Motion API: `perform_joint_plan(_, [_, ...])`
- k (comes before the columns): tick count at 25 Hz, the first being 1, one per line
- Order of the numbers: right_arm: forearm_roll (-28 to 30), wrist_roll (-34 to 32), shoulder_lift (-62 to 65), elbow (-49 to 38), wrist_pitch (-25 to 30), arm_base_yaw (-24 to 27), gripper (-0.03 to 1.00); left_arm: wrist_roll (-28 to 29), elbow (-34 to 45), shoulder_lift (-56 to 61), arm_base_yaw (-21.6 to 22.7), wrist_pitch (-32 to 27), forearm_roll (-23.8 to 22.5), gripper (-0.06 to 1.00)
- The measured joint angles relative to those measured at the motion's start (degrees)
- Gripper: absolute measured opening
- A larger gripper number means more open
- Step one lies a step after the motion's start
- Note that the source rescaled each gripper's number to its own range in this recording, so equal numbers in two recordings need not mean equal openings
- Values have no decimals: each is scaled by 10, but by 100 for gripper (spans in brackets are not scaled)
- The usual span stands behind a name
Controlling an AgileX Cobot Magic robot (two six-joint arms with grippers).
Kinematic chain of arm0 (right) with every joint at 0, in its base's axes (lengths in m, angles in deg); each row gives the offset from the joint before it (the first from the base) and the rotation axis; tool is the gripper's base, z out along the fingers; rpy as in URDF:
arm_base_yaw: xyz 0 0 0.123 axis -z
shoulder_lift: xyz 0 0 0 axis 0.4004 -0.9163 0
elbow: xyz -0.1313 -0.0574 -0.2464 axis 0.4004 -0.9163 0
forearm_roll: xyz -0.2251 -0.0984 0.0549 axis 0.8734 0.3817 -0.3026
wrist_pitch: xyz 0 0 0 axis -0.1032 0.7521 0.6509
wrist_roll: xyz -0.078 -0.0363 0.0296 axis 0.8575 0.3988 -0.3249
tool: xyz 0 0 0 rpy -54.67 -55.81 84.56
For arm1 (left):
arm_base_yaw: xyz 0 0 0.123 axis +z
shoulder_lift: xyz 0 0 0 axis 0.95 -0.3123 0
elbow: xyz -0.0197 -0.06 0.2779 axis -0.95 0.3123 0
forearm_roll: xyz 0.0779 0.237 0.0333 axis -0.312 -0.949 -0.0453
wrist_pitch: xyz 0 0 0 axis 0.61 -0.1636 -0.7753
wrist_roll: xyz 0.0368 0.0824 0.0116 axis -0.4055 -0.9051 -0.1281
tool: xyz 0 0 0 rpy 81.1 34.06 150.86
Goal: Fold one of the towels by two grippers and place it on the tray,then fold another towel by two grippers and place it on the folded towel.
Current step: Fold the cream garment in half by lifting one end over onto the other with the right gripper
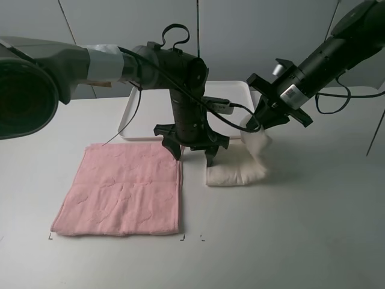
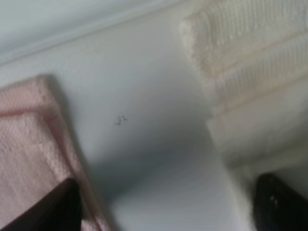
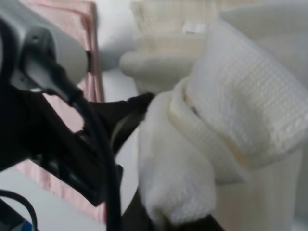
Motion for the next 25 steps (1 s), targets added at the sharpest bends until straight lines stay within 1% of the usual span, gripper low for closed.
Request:
perform_joint_plan(5, [-74,47,0,-60,-52,-1,4,-11,0,0,5,-5,6,93])
perform_joint_plan(10, [-210,156,0,-130,-93,-1,4,-16,0,0,6,-9,8,93])
perform_joint_plan(13, [-277,209,0,-165,-115,-1,4,-22,0,0,6,-11,8,93])
perform_joint_plan(19, [-417,320,0,-226,-133,-1,4,-29,0,0,6,-14,15,93])
perform_joint_plan(21, [-438,341,0,-237,-138,-1,4,-31,0,0,6,-14,16,93])
perform_joint_plan(25, [-444,356,0,-245,-145,-1,4,-35,0,0,11,-15,23,93])
